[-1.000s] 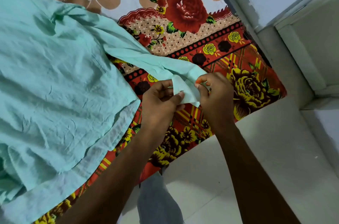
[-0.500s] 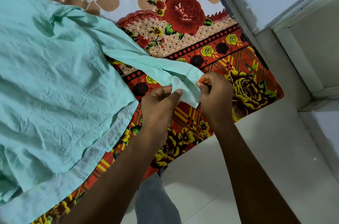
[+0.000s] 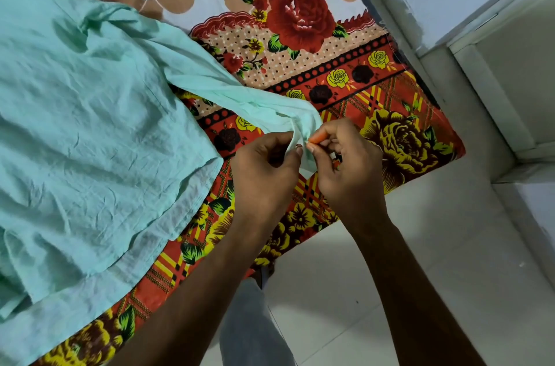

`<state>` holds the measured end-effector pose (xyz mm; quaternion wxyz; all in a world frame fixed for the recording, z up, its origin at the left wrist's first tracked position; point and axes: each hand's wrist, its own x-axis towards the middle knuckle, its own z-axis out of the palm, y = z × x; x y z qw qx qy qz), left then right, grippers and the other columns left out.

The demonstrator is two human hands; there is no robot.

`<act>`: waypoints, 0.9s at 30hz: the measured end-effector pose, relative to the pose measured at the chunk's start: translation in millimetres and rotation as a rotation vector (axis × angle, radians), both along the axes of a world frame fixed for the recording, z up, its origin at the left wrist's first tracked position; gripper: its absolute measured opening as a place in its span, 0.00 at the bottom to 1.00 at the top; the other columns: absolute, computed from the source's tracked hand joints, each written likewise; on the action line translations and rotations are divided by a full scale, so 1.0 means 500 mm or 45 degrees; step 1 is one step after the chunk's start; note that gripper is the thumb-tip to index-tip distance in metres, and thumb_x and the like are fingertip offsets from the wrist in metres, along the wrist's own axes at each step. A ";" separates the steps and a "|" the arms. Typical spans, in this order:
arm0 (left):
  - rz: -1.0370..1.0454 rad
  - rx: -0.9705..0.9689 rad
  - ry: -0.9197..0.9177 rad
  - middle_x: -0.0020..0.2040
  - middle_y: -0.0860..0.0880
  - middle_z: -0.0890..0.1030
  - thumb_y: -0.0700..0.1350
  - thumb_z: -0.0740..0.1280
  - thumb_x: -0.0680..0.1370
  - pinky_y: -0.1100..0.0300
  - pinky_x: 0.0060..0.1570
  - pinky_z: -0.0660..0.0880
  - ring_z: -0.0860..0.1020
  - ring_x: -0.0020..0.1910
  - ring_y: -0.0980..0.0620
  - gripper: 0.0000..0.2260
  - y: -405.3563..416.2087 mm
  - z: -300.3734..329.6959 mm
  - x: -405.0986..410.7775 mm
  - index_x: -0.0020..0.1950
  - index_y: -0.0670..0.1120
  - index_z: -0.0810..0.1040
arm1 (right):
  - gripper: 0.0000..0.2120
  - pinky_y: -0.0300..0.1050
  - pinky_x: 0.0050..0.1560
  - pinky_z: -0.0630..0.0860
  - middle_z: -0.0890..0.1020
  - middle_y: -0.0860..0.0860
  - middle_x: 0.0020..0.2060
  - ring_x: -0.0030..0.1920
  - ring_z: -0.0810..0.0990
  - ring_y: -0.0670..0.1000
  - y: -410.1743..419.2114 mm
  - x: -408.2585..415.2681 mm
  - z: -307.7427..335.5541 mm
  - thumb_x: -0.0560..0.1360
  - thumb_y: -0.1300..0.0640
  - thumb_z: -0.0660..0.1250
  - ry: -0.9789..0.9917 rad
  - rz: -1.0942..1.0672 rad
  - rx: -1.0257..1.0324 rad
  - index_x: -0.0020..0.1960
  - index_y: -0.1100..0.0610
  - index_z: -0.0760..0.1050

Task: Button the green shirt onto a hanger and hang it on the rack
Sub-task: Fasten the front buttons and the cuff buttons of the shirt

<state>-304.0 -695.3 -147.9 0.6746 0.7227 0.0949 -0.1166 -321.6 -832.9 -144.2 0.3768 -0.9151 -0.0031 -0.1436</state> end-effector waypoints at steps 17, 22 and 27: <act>-0.057 0.113 -0.128 0.51 0.52 0.87 0.36 0.68 0.78 0.53 0.54 0.83 0.85 0.51 0.57 0.12 -0.001 0.005 -0.021 0.59 0.44 0.86 | 0.08 0.50 0.41 0.80 0.81 0.56 0.41 0.43 0.82 0.55 0.016 -0.023 -0.004 0.78 0.66 0.71 -0.007 -0.051 0.006 0.45 0.64 0.72; -0.139 0.002 -0.096 0.54 0.49 0.87 0.32 0.65 0.76 0.59 0.51 0.82 0.85 0.50 0.55 0.17 0.012 -0.008 -0.014 0.62 0.42 0.84 | 0.09 0.50 0.42 0.82 0.83 0.55 0.42 0.46 0.85 0.51 0.009 -0.022 -0.005 0.78 0.66 0.71 -0.016 -0.088 0.126 0.44 0.63 0.71; -0.235 -0.122 -0.093 0.51 0.45 0.87 0.27 0.63 0.74 0.56 0.56 0.82 0.86 0.52 0.52 0.20 0.024 -0.006 -0.010 0.62 0.39 0.83 | 0.07 0.52 0.44 0.83 0.84 0.55 0.43 0.47 0.86 0.50 -0.002 -0.028 -0.007 0.77 0.68 0.70 -0.029 -0.119 0.203 0.44 0.65 0.72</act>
